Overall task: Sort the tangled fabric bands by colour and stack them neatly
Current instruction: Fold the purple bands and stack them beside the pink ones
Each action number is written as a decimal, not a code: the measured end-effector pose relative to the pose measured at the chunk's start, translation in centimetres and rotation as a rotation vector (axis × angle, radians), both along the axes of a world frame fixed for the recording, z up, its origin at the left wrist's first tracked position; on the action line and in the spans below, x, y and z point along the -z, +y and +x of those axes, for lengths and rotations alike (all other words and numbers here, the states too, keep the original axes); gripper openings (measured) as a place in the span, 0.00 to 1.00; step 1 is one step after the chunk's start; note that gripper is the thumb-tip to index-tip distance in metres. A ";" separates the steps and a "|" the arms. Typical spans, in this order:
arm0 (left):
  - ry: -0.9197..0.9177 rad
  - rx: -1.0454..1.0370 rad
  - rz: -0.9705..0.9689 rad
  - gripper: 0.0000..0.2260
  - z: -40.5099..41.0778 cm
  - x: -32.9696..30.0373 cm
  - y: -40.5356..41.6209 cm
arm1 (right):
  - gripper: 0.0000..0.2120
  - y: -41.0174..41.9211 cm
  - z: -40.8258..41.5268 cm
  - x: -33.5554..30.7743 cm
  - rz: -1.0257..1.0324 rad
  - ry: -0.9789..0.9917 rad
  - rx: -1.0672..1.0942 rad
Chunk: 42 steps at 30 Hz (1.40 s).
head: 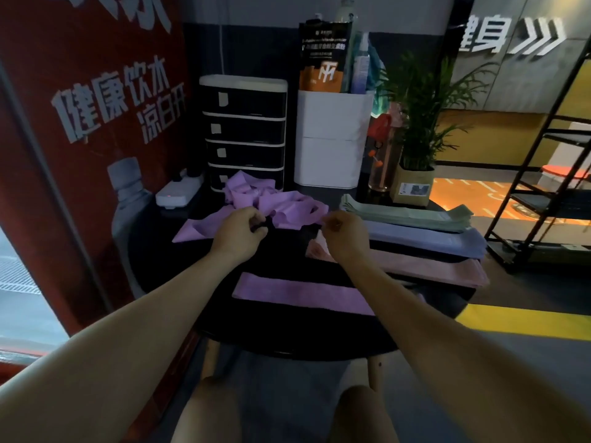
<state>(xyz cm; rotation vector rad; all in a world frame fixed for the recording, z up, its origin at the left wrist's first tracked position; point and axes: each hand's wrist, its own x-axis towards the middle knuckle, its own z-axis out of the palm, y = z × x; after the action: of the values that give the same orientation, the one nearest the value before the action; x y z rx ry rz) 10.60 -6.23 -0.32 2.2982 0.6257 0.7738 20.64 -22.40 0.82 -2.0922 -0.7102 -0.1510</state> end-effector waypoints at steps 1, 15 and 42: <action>0.003 -0.006 0.013 0.09 0.5 -0.1 0.7 | 0.11 1.2 0.5 -0.3 -0.007 -0.013 -0.019; 0.075 -0.017 0.008 0.08 7.7 2.0 6.7 | 0.14 9.9 9.3 0.9 -0.343 0.025 -0.163; -0.132 0.242 -0.139 0.10 4.9 -5.7 5.6 | 0.13 10.9 6.1 -8.1 0.247 0.142 -0.461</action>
<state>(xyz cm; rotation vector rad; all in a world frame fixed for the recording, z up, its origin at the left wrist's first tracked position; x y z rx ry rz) 15.48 -0.66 5.39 2.1268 0.3229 0.7345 26.79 -11.45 8.93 -1.6412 -1.0104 0.1575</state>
